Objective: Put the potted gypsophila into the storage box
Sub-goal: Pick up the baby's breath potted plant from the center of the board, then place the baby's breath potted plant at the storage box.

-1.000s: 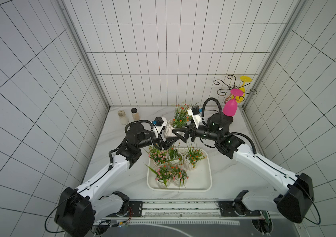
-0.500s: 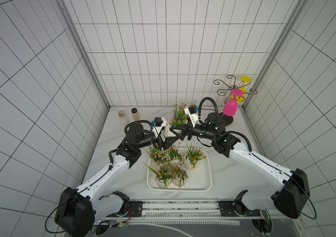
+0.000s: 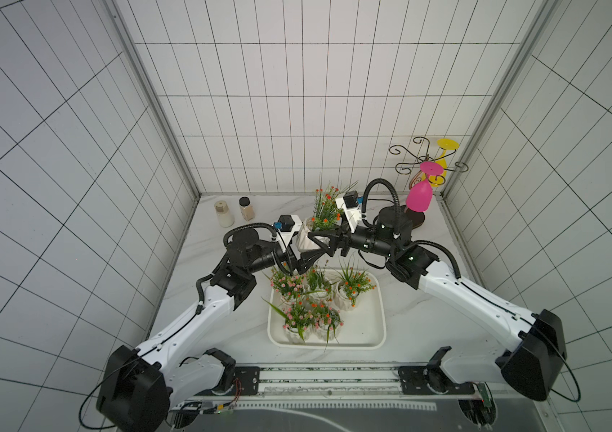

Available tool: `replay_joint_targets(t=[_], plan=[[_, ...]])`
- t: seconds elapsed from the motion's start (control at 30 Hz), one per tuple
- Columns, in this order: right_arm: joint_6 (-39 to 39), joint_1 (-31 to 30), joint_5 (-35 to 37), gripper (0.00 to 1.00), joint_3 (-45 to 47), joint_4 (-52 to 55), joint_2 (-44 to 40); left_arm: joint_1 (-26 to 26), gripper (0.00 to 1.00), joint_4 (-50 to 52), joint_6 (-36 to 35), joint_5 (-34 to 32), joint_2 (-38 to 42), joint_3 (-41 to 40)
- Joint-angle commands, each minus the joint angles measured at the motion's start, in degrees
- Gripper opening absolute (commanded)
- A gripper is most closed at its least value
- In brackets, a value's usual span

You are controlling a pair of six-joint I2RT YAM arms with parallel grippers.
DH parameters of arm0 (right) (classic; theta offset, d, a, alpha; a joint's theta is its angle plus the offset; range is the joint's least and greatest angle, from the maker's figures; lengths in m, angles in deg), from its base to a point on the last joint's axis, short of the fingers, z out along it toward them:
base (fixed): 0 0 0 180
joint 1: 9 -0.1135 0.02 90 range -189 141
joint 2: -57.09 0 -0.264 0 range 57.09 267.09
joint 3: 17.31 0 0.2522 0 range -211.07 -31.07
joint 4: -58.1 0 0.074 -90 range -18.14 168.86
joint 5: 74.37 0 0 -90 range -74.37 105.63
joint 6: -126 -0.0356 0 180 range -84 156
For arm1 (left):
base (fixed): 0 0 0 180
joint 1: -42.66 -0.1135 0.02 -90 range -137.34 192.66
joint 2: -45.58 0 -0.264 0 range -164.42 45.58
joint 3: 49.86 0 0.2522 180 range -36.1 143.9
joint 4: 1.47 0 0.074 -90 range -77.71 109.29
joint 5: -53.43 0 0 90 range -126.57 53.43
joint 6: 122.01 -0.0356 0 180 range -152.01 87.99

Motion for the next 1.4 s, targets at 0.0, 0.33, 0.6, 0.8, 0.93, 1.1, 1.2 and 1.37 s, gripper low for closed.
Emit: replay_joint_targets(t=[0.0, 0.33, 0.6, 0.8, 0.93, 1.1, 1.2, 1.37], plan=[[1.05, 0.03, 3.26, 0.65, -0.91, -5.98, -3.74, 0.03, 0.97, -0.86, -0.05, -2.36, 2.68, -0.68], [0.87, 2.23, 4.38, 0.64, 1.95, -5.45, -8.01, -0.24, 0.97, 8.22, 2.40, -4.48, 11.07, -2.77], [3.57, 3.00, 8.84, 0.66, 5.88, 1.51, -14.28, -4.12, 0.97, 19.34, 8.29, -3.96, 16.08, -3.04], [5.99, 2.95, 11.05, 0.66, 8.92, 6.77, -19.08, -5.08, 0.97, 25.27, 8.58, -5.24, 18.17, -3.64], [6.83, 3.00, 12.02, 0.66, 10.01, 9.21, -21.31, -5.19, 0.97, 29.12, 8.42, -8.43, 17.79, -2.70], [7.96, 2.97, 12.32, 0.66, 11.58, 11.28, -23.93, -5.17, 0.97, 31.52, 8.34, -12.75, 16.29, -2.14], [9.14, 3.00, 12.50, 0.65, 12.71, 12.80, -25.94, -5.32, 0.97, 32.65, 7.77, -15.59, 16.20, -1.60], [12.51, 2.89, 11.45, 0.65, 15.67, 15.63, -30.40, -5.76, 0.97, 33.67, 6.75, -18.49, 16.98, -1.67]])
